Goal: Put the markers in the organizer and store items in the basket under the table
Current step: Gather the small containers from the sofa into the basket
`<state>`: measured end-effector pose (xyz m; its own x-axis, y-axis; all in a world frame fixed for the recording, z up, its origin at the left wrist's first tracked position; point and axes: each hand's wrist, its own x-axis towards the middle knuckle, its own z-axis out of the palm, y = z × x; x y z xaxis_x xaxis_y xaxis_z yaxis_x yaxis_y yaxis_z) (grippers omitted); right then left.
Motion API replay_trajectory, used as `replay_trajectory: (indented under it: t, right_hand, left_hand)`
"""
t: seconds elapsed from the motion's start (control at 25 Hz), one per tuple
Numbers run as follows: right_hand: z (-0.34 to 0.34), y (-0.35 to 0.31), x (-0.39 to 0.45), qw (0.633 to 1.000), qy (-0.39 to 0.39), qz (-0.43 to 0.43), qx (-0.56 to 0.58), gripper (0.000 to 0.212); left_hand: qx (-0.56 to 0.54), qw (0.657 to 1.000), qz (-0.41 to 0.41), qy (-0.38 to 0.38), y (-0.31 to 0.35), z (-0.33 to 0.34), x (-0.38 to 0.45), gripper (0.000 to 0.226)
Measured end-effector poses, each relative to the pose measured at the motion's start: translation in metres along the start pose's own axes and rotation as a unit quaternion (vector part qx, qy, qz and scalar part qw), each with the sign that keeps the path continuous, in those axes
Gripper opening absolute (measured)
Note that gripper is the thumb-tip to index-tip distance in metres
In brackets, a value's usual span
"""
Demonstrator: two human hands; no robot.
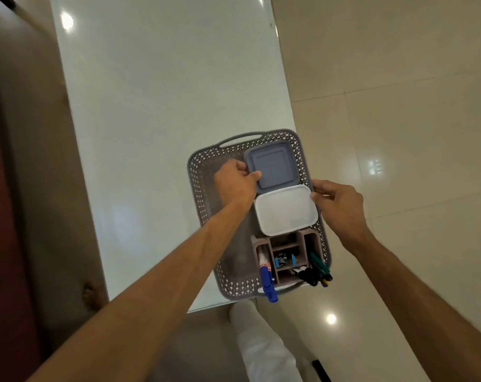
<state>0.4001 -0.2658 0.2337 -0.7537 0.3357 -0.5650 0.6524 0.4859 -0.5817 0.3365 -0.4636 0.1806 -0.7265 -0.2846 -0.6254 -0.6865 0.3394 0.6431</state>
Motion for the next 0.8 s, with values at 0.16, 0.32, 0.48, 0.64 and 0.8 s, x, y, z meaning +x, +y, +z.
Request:
replay_trajectory:
  t: [0.16,0.32,0.48,0.64,0.8]
  right_hand:
    - [-0.011,0.002,-0.003,1.000,-0.012,0.018,-0.023,0.035]
    - [-0.020,-0.037,-0.009,0.989,0.026,-0.062,-0.130,0.037]
    - [0.017,-0.125,-0.025,0.971,0.026,-0.159,-0.177,0.038]
    - [0.143,-0.241,-0.049,0.959,-0.034,-0.239,-0.150,0.035]
    - [0.298,-0.335,-0.067,0.950,-0.097,-0.276,-0.108,0.034]
  left_hand:
    - [0.053,0.994,0.087,-0.032,0.008,-0.005,-0.007,0.029]
    - [0.157,0.911,0.377,-0.053,0.023,-0.086,-0.018,0.039]
    - [0.263,0.851,0.452,-0.046,0.026,-0.210,0.005,0.040]
    - [0.321,0.863,0.391,-0.004,-0.006,-0.362,0.085,0.044]
    - [0.394,0.883,0.252,-0.041,-0.064,-0.492,0.177,0.068]
